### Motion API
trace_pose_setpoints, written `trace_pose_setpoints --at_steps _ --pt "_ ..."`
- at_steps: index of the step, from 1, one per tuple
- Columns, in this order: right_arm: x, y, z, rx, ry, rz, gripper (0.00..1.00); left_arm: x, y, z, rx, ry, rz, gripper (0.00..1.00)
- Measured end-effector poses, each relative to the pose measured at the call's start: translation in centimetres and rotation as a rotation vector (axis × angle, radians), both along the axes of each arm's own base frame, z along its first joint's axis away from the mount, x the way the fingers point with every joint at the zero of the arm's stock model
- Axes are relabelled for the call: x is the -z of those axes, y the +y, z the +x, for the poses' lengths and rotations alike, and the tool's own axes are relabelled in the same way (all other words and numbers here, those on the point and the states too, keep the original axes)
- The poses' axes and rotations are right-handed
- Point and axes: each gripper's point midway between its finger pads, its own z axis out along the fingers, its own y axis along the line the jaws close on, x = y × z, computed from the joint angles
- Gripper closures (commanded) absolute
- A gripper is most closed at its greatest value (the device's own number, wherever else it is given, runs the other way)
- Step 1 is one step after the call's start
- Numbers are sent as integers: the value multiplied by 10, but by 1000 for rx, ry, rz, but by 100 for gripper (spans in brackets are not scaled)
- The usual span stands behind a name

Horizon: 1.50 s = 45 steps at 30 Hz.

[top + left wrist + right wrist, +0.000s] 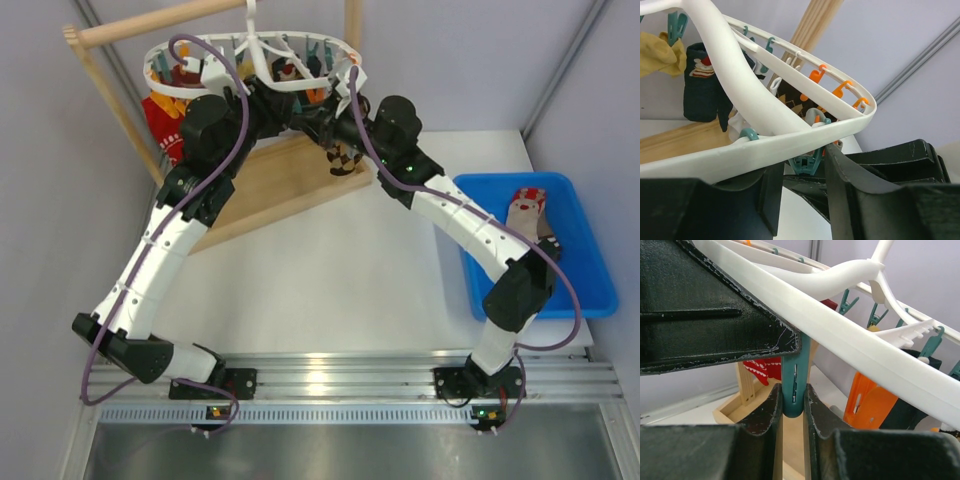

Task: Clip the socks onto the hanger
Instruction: Open the clamp at the hanger.

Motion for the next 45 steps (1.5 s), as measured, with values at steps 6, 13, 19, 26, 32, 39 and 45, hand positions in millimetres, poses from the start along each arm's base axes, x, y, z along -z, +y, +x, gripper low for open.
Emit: trace_pose_setpoints --at_steps 6,13,19,26,32,39,45 --pt "-3 -3 -1 8 -16 -3 100 -4 -3 0 14 -13 5 89" --pt "-1 -5 -3 9 -34 -24 53 -4 -5 3 18 -9 1 100" --pt "10 -11 -18 -11 -38 -80 42 -1 -8 6 20 1 -1 100" --pt "10 -29 -19 10 -42 -108 38 -1 -8 6 23 3 -5 100" --pt "18 -67 -13 44 22 -169 21 -1 -8 6 23 2 -5 100" --pt "18 -123 -21 105 59 -218 20 2 -9 5 26 2 -8 100" --pt "17 -119 -29 58 66 -224 32 5 -9 5 26 9 -14 100"
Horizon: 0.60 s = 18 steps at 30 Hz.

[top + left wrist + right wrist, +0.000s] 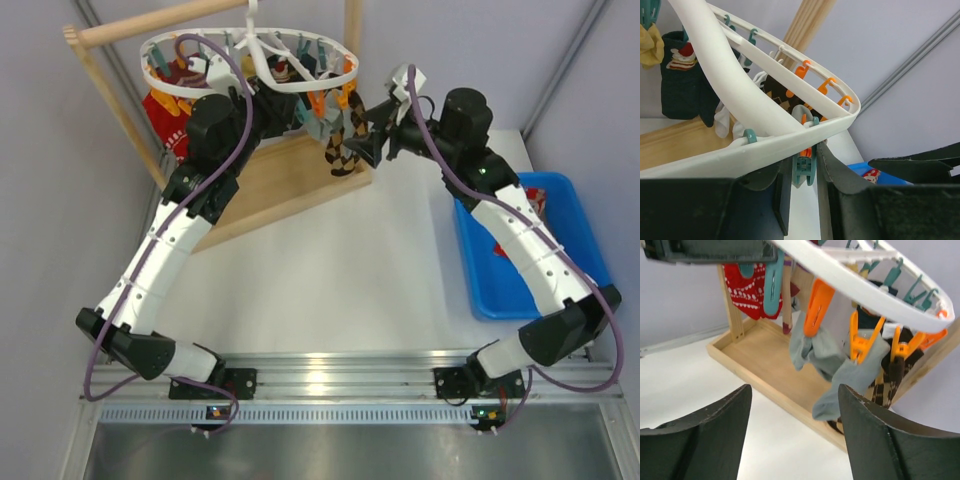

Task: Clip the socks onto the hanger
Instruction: Open the clamp at the hanger.

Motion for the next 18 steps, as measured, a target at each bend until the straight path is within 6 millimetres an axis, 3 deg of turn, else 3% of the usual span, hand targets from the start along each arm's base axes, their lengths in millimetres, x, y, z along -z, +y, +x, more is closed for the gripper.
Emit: trace_pose_setpoints --at_steps 8,11,18 --pt "-28 56 25 -84 -54 50 43 2 0 -1 2 -2 -10 100" --pt "-21 76 33 -106 -48 47 43 2 0 -1 2 -6 -15 100" --pt "-8 97 38 -124 -45 27 45 1 0 -1 6 -10 -18 100"
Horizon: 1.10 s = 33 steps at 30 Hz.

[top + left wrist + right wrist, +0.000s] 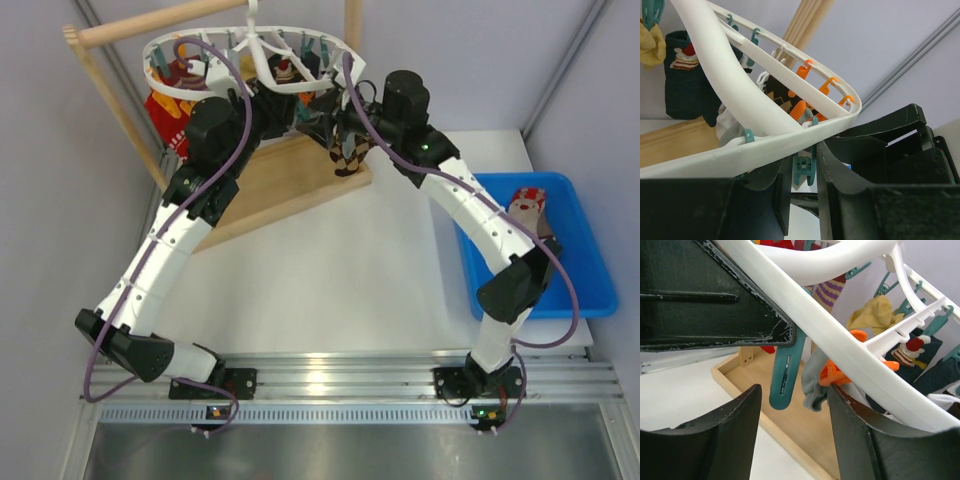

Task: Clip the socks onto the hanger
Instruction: Open the clamp at the hanger.

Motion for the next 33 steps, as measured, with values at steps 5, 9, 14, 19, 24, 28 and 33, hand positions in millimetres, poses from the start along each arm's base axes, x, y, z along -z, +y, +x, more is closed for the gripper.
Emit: trace_pose_setpoints --at_steps 5,9,14,19,24,28,33 --pt "-7 5 -4 -10 -24 11 55 0 0 0 1 1 -3 100" --pt "-13 7 -6 -15 -44 26 64 0 0 0 1 1 -3 100" --pt "-15 11 -9 -21 -52 31 76 0 -1 0 4 2 -5 100" --pt "-15 10 -6 -1 -51 33 86 0 -1 -1 8 1 -6 100" --pt "-15 11 -5 8 -60 29 100 0 -1 -1 9 2 -5 100" --pt "-15 12 -5 17 -77 22 100 0 -1 -1 13 1 -5 85" --pt "-16 13 -4 24 -99 13 100 0 0 0 12 1 -5 76"
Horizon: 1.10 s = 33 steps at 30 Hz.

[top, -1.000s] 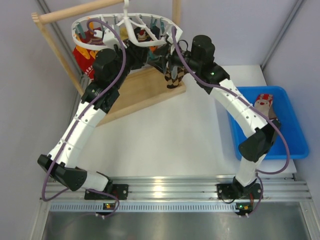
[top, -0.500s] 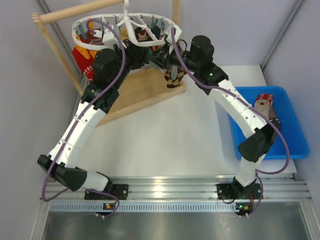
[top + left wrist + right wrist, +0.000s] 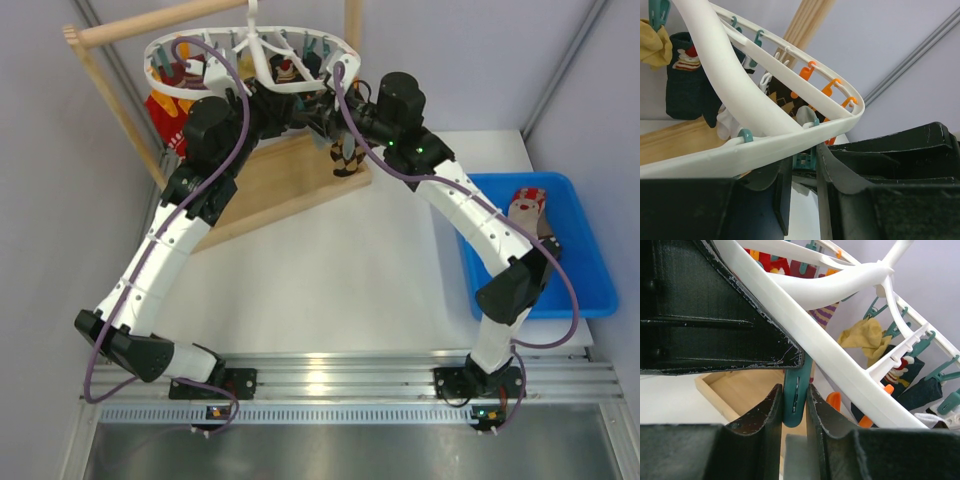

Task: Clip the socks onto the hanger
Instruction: Open the clamp at the hanger.

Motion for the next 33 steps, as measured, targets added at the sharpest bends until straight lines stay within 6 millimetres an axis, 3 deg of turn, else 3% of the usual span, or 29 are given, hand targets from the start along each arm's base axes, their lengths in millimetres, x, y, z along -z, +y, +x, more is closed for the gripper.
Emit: trace_pose_setpoints --at_steps 18,33 --pt "-6 0 1 2 -36 8 100 -1 -1 2 -1 4 -11 60" --pt "-7 2 3 -2 -65 26 100 5 0 8 -6 40 -47 59"
